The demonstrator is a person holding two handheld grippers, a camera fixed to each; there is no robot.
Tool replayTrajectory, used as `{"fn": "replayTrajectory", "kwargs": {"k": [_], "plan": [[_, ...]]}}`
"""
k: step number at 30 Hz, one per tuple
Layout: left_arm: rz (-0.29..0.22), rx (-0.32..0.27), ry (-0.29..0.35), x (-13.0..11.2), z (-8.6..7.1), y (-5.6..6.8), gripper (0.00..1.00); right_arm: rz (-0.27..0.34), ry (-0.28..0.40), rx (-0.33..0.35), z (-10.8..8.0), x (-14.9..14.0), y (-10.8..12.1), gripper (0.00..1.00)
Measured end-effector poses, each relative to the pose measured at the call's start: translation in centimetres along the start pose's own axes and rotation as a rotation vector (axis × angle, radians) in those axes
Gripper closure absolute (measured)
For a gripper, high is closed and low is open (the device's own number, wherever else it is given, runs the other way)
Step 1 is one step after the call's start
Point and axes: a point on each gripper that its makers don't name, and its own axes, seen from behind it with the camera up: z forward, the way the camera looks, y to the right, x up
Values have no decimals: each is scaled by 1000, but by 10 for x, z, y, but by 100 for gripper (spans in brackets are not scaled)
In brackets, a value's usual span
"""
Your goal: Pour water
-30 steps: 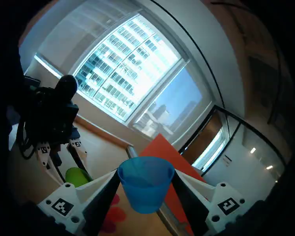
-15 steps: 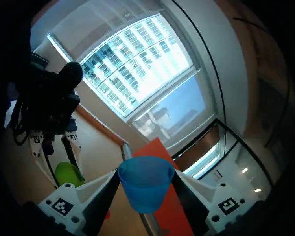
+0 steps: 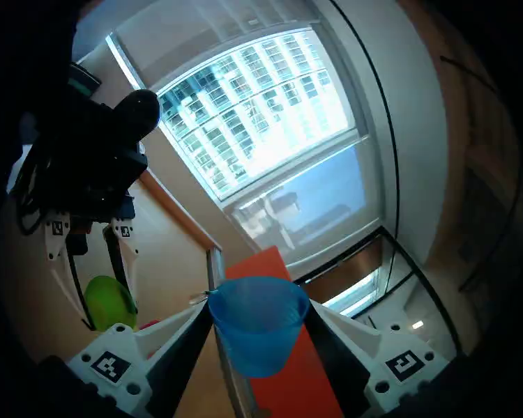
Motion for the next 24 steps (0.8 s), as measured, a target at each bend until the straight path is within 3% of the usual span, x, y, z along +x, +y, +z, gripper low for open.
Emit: {"fn": "replayTrajectory", "kwargs": {"k": [24], "plan": [[4,-8,0,0,1,4,11,-99,-7,-24,5,2,8,9]]}}
